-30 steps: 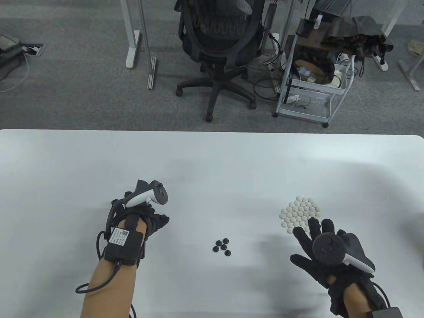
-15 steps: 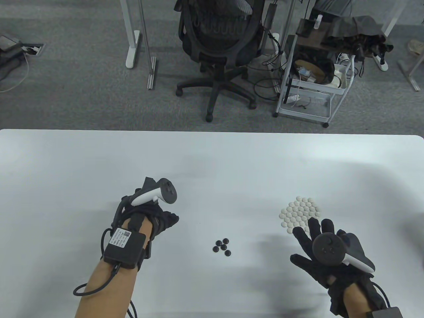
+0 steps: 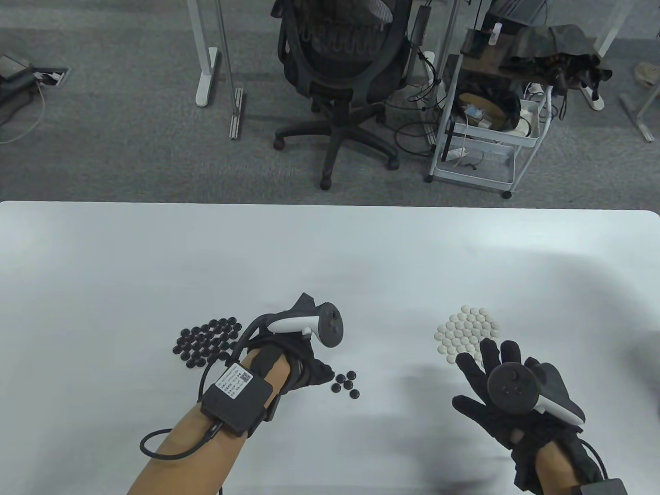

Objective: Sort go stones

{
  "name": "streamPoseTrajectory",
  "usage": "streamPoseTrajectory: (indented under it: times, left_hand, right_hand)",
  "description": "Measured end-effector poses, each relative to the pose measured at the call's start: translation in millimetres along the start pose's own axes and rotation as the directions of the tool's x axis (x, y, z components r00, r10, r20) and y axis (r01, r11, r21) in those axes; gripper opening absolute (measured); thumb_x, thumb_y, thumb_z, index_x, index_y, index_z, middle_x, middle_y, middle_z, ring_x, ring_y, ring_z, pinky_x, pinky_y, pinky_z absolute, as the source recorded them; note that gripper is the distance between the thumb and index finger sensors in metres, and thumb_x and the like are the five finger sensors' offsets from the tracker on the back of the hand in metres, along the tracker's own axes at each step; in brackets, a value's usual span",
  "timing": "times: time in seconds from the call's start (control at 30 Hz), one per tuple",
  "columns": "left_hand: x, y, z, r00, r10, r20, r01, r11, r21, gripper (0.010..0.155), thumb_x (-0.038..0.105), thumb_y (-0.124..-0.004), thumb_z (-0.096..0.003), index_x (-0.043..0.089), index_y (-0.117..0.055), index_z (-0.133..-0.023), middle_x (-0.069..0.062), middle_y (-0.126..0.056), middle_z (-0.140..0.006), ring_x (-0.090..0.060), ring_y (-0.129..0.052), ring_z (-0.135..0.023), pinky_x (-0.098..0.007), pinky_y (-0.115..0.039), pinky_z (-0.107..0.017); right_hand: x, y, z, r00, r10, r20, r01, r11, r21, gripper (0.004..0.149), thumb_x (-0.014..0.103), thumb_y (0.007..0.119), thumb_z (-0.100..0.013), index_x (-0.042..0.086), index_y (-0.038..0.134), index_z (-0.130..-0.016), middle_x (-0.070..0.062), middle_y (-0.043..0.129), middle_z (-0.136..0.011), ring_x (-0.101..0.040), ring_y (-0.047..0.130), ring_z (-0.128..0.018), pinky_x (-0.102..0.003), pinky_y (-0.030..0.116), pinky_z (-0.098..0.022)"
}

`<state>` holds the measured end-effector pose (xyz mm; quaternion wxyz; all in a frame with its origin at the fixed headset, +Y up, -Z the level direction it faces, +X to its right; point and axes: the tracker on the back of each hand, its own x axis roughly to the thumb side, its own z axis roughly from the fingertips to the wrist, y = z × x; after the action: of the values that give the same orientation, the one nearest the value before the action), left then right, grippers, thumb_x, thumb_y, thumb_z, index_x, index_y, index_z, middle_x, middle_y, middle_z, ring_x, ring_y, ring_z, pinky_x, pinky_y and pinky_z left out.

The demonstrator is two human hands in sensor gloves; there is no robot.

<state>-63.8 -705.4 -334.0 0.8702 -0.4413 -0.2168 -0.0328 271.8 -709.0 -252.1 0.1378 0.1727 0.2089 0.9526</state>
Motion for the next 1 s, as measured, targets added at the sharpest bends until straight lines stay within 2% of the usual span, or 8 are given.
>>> streamPoseTrajectory:
  times: [0.27, 0.47, 0.6, 0.77, 1.0]
  left_hand:
    - [23.5, -13.2, -25.9, 0.997, -0.036, 0.063, 0.039, 0.998, -0.041, 0.064, 0.048, -0.047, -0.0574, 0.026, -0.052, -0.117, -0.032, 0.005, -0.114, -0.06, 0.01, -0.092, -0.084, -0.005, -0.056]
    - [21.9, -30.5, -23.8, 0.993, -0.107, 0.048, 0.109, 0.993, -0.053, 0.063, 0.048, -0.046, -0.0568, 0.028, -0.044, -0.117, -0.031, 0.009, -0.112, -0.06, 0.012, -0.091, -0.084, -0.004, -0.056]
    - [2.4, -44.3, -12.5, 0.991, -0.134, 0.004, 0.134, 0.99, -0.043, 0.064, 0.048, -0.045, -0.0563, 0.03, -0.039, -0.117, -0.03, 0.012, -0.111, -0.059, 0.013, -0.091, -0.083, -0.002, -0.056]
    - [-45.3, -56.4, 5.6, 0.989, -0.081, -0.12, 0.077, 0.996, -0.038, 0.064, 0.048, -0.045, -0.0559, 0.031, -0.037, -0.117, -0.03, 0.013, -0.111, -0.058, 0.015, -0.09, -0.083, -0.002, -0.056]
    - [-109.1, -62.5, 23.6, 0.964, 0.077, -0.253, -0.08, 0.997, 0.001, 0.063, 0.047, -0.046, -0.0556, 0.031, -0.042, -0.117, -0.028, 0.014, -0.11, -0.057, 0.017, -0.091, -0.083, 0.0, -0.057]
  right_hand:
    - [-0.8, -0.3, 0.8, 1.0, -0.004, 0.002, 0.004, 1.0, -0.004, 0.078, 0.053, 0.052, -0.056, 0.01, 0.021, -0.115, -0.033, -0.004, -0.107, -0.059, -0.012, -0.085, -0.079, 0.001, -0.049]
    - [-1.2, -0.8, 1.4, 1.0, -0.006, 0.004, 0.006, 1.0, -0.008, 0.079, 0.053, 0.052, -0.056, 0.01, 0.021, -0.115, -0.033, -0.004, -0.107, -0.059, -0.012, -0.085, -0.079, 0.001, -0.049]
    - [-1.4, -1.0, 1.6, 1.0, -0.007, 0.004, 0.007, 1.0, -0.006, 0.079, 0.053, 0.052, -0.056, 0.01, 0.021, -0.115, -0.033, -0.004, -0.107, -0.059, -0.011, -0.085, -0.079, 0.001, -0.049]
    - [-0.9, -0.2, 1.1, 1.0, -0.003, 0.005, 0.003, 1.0, 0.0, 0.079, 0.053, 0.052, -0.056, 0.01, 0.021, -0.115, -0.033, -0.004, -0.107, -0.059, -0.012, -0.085, -0.079, 0.001, -0.049]
    - [-0.9, -0.7, 1.5, 1.0, -0.003, 0.003, 0.003, 1.0, -0.003, 0.079, 0.053, 0.052, -0.056, 0.01, 0.021, -0.115, -0.033, -0.004, -0.107, -0.059, -0.012, -0.085, -0.079, 0.001, -0.049]
